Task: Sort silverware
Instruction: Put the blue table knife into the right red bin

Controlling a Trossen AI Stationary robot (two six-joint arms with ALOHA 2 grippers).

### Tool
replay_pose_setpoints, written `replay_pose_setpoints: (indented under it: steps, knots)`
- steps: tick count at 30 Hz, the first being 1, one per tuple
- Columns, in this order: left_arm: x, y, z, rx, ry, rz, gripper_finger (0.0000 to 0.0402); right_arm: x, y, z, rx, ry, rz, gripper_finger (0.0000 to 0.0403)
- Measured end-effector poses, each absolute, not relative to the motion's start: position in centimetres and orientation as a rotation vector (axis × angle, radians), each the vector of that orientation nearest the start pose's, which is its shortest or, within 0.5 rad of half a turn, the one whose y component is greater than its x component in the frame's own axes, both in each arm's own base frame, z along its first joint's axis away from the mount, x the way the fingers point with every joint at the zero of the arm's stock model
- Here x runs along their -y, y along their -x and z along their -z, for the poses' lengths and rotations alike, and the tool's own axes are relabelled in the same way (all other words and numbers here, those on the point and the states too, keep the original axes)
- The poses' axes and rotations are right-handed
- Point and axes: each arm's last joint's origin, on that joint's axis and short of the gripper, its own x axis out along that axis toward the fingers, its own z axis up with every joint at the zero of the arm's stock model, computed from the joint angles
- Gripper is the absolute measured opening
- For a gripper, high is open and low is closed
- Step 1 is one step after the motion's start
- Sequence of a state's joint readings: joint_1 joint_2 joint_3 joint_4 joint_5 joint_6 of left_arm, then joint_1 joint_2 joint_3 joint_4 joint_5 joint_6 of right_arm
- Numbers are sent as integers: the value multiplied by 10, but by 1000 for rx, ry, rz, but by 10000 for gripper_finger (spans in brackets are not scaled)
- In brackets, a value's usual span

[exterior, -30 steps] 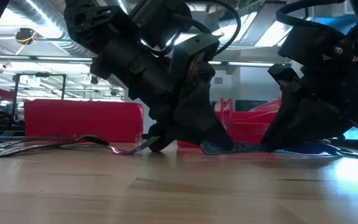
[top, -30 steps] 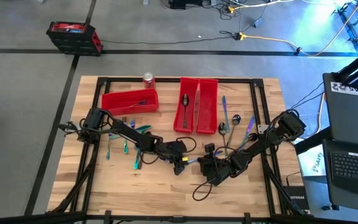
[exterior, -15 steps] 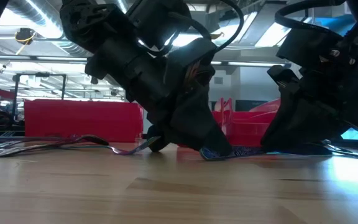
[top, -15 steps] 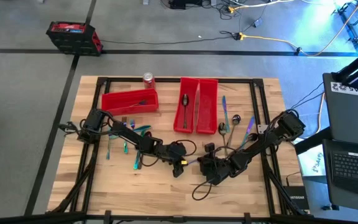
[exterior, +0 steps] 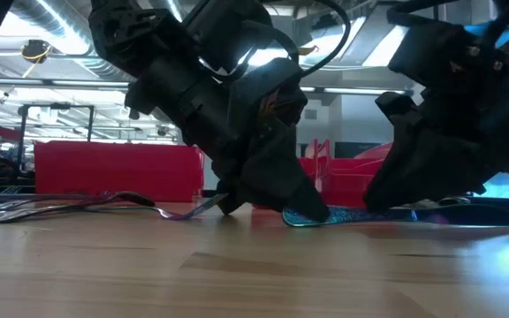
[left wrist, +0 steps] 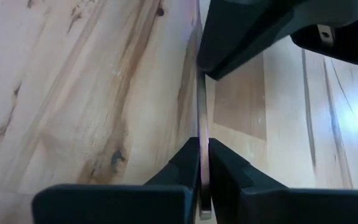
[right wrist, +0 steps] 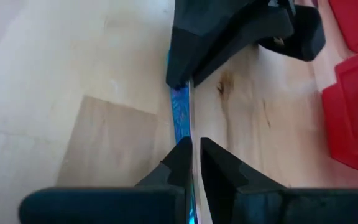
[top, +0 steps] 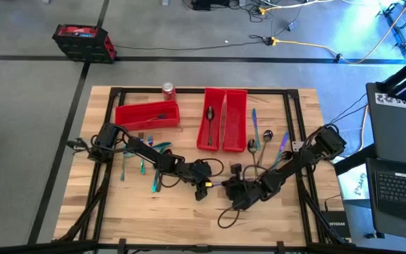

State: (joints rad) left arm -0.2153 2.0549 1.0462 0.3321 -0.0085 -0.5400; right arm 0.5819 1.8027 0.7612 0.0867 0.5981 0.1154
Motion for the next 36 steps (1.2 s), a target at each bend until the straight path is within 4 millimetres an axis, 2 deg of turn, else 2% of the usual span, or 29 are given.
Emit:
replay_pose_setpoints:
  steps: [9, 16, 20, 25, 31, 36]
  knots:
    - [85, -390, -101, -706, 408, 11, 5, -160, -269, -106, -785, 324, -7, 14]
    - [91, -389, -101, -696, 299, 15, 4, -160, -269, -123, -704, 224, -5, 14]
    - [96, -387, -102, -681, 221, -9, 4, -158, -266, -122, -701, 220, 9, 14]
    - [100, -386, -101, -670, 136, -30, 3, -156, -260, -115, -683, 109, -14, 15]
    - [100, -386, -101, -670, 119, -29, 3, -155, -258, -115, -574, 30, -69, 15]
    - [101, -386, -101, -671, 121, -24, 3, -146, -251, -106, -608, 27, -71, 21]
